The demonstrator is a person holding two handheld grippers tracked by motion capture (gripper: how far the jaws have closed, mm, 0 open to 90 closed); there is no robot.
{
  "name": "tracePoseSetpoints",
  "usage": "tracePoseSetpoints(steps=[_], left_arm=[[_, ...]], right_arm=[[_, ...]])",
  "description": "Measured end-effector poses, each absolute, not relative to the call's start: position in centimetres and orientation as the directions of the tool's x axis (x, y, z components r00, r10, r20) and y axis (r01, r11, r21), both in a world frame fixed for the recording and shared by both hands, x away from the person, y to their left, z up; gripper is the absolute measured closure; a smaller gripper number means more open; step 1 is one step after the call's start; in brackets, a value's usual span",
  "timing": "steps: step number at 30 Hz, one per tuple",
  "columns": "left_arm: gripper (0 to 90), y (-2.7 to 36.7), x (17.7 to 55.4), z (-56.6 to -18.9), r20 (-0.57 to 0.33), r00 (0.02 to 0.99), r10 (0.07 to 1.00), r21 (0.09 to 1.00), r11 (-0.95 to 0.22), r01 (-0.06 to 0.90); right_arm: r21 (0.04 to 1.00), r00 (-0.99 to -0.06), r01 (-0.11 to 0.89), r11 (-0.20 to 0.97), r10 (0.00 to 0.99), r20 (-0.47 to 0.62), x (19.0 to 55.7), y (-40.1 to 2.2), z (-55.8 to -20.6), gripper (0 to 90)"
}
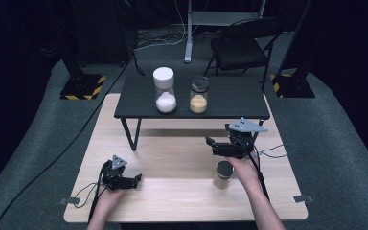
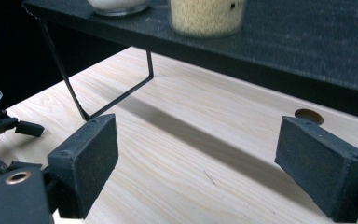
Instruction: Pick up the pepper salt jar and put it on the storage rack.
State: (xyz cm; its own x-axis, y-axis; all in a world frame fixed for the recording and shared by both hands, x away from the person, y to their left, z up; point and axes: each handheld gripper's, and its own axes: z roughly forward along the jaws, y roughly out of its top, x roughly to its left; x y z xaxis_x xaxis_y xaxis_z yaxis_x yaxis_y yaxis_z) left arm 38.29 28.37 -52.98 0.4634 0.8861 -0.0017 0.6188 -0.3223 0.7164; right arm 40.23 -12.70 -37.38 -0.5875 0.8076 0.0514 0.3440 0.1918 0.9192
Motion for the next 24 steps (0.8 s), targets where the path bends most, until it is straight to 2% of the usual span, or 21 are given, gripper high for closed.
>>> tracePoseSetpoints(steps=[24], left_arm=[[2.6, 28.4, 38.3, -53.0, -0.002, 0.464, 0.886, 0.716, -0.322, 0.619]], right_arm=[[0.921, -0.61, 0.334, 0.2, 0.791, 0.05, 38.5, -13.6, -41.9, 12.0]])
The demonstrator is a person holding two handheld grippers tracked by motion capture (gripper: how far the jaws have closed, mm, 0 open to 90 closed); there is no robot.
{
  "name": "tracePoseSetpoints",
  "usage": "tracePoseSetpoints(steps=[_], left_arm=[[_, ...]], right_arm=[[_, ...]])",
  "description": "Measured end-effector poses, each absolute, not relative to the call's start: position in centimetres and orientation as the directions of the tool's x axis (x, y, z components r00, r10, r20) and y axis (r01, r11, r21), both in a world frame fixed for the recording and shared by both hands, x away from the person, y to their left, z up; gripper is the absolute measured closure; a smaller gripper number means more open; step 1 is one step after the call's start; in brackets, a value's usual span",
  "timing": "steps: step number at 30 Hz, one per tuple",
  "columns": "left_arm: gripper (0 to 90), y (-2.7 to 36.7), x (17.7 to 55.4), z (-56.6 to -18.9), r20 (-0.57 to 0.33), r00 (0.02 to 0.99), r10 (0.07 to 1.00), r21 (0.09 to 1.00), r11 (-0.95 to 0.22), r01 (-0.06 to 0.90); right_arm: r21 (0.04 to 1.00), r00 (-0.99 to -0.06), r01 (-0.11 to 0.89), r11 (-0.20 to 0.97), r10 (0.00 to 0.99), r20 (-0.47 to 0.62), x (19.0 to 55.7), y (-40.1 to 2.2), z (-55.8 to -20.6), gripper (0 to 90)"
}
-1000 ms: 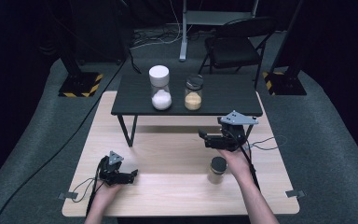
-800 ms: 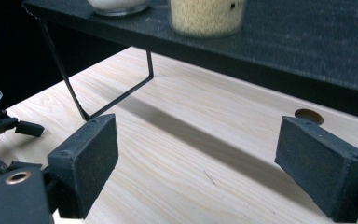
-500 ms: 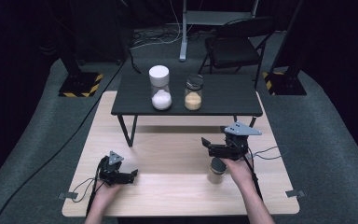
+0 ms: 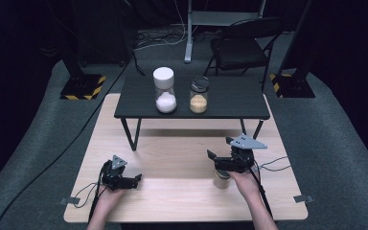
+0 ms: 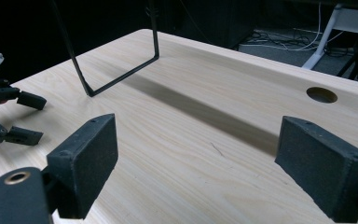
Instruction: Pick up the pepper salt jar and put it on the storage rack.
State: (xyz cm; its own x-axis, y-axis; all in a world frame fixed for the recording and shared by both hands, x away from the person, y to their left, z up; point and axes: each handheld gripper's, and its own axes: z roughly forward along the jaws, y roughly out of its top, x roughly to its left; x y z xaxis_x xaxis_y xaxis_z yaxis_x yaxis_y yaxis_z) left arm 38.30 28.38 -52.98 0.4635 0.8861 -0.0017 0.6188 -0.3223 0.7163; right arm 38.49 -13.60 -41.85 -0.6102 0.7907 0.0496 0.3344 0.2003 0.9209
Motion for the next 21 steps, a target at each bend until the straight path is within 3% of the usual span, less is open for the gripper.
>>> tracePoseSetpoints(steps=[21], left_arm=[[2.6, 28.4, 38.3, -53.0, -0.002, 0.464, 0.886, 0.716, -0.322, 0.619]], right_arm=[[0.92, -0.639, 0.34, 0.197, 0.766, 0.073, 37.2, -14.1, -45.3, 14.2]])
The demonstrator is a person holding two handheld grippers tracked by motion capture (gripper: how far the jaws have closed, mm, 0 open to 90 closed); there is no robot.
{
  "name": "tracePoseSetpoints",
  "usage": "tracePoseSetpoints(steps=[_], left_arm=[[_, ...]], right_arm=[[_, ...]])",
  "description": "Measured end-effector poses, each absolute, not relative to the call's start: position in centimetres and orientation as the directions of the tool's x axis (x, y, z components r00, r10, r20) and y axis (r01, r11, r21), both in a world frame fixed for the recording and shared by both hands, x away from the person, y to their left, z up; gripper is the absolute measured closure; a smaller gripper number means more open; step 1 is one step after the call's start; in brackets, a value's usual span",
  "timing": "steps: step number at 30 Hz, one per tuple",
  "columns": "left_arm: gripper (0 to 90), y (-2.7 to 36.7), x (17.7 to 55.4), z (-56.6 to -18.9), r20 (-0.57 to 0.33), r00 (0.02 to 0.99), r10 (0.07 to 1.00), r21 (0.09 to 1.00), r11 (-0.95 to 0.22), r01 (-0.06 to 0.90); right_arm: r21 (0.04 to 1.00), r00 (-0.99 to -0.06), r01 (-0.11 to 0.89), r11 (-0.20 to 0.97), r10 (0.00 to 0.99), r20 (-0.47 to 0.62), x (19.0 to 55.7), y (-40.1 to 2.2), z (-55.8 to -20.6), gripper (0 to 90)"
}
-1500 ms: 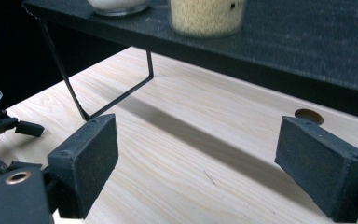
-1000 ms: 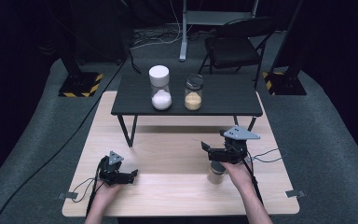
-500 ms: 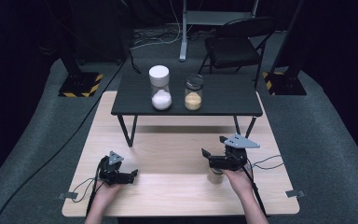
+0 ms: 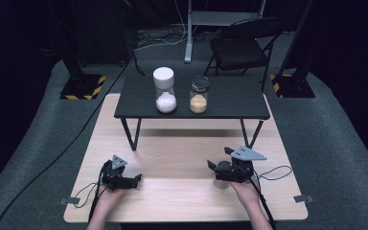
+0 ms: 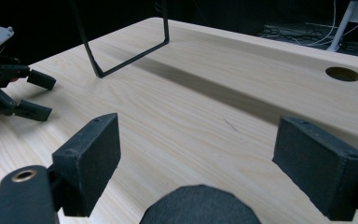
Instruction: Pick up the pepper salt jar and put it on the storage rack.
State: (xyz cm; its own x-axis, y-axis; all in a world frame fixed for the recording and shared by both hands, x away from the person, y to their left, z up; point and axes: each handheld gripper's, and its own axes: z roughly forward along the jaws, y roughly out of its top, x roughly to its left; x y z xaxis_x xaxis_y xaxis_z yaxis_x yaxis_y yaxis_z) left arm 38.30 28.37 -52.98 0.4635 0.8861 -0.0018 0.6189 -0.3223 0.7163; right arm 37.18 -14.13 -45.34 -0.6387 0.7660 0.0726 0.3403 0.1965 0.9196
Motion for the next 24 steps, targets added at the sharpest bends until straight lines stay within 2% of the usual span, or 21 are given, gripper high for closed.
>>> tracePoseSetpoints(steps=[24], left_arm=[[2.6, 28.4, 38.3, -53.0, -0.002, 0.464, 0.886, 0.716, -0.322, 0.619]], right_arm=[[0.913, -0.663, 0.349, 0.213, 0.745, 0.08, 36.2, -14.9, -49.3, 20.4]])
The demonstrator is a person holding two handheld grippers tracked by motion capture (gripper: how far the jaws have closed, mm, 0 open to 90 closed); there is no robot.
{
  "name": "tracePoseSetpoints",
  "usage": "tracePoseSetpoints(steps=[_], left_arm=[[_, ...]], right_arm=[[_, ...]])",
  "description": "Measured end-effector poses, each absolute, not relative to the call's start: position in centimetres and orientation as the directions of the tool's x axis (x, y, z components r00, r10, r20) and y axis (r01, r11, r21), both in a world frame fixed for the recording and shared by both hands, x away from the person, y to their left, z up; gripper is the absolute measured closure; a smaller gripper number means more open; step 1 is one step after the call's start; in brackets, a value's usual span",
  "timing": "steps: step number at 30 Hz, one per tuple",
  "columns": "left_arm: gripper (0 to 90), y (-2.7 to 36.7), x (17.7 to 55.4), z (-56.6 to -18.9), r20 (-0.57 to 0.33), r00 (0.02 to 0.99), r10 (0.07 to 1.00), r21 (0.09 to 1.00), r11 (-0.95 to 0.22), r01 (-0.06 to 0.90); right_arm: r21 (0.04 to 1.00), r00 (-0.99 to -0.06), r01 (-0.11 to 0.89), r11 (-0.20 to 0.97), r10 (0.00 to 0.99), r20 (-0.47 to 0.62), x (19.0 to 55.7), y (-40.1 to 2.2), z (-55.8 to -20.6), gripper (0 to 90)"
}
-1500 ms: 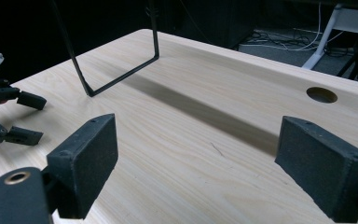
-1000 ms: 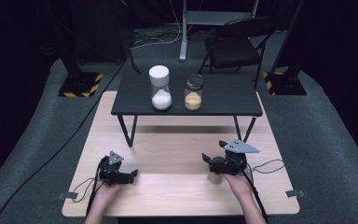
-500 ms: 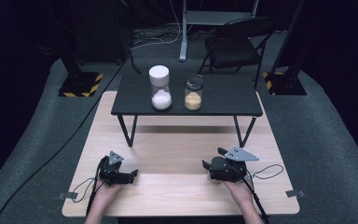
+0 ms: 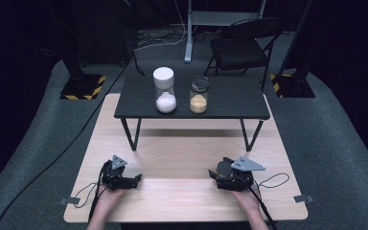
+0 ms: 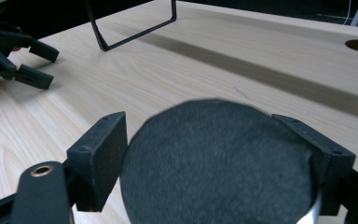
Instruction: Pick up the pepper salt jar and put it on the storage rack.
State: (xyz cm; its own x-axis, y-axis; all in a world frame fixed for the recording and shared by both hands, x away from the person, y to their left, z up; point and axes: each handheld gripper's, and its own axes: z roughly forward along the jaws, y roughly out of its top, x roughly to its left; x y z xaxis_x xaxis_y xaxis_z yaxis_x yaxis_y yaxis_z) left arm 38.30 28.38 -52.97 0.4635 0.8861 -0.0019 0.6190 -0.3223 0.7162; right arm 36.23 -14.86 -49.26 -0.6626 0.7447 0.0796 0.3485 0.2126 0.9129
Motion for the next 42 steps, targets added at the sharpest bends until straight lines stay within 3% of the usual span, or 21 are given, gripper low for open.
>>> tracePoseSetpoints(steps=[21, 42], left_arm=[[2.5, 28.4, 38.3, -53.0, -0.001, 0.466, 0.885, 0.714, -0.325, 0.619], [2.4, 28.4, 38.3, -53.0, -0.001, 0.467, 0.885, 0.715, -0.326, 0.619]], right_arm=[[0.922, -0.657, 0.321, 0.215, 0.752, 0.053, 36.1, -15.1, -51.3, 29.3], [0.925, -0.655, 0.315, 0.215, 0.754, 0.048, 36.2, -15.0, -49.7, 30.5]])
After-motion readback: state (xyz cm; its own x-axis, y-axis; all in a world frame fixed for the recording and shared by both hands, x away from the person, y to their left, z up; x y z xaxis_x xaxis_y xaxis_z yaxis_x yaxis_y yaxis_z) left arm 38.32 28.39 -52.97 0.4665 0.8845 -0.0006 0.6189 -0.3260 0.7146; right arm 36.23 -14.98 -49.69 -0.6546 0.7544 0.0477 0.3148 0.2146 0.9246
